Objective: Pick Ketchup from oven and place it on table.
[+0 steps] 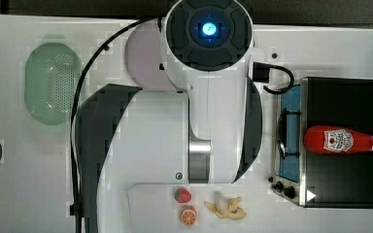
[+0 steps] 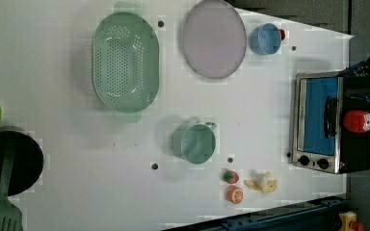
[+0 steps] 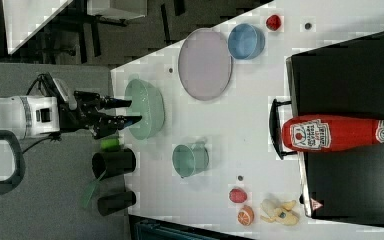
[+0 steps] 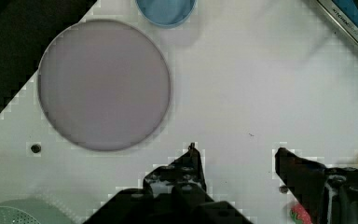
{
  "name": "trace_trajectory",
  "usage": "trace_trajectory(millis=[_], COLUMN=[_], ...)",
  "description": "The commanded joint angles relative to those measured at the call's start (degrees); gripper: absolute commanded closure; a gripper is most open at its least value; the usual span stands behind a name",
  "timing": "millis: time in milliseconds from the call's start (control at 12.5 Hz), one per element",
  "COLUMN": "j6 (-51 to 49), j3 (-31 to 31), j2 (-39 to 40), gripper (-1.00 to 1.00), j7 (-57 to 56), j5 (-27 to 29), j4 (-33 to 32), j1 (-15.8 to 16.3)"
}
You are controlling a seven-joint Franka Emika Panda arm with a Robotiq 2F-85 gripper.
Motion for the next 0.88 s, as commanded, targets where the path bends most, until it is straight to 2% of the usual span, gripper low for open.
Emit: trace_trajectory(millis=[80, 160, 240, 400, 640, 800, 880], j6=[-11.99, -11.99, -11.88, -10.94, -7.20, -2.76, 2.61], j3=[-4.46, -4.46, -5.06, -8.31, -17.63, -22.00, -25.72], j2=[-17.50, -17.48, -17.35, -16.39, -11.66, -9.20, -6.96], gripper=[-0.55, -0.86, -1.00, -1.00, -1.00, -1.00, -1.00], j7=[-3.22, -3.22, -3.22, -3.22, -3.22, -3.28, -3.31], j5=[0.70, 0.70, 0.68, 0.57, 0.57, 0.57, 0.56], j4=[-6.64, -6.64, -6.65, -6.64, -6.63, -6.60, -6.60], j1=[-0.90, -0.90, -0.95, -1.51, -2.21, -2.36, -2.44])
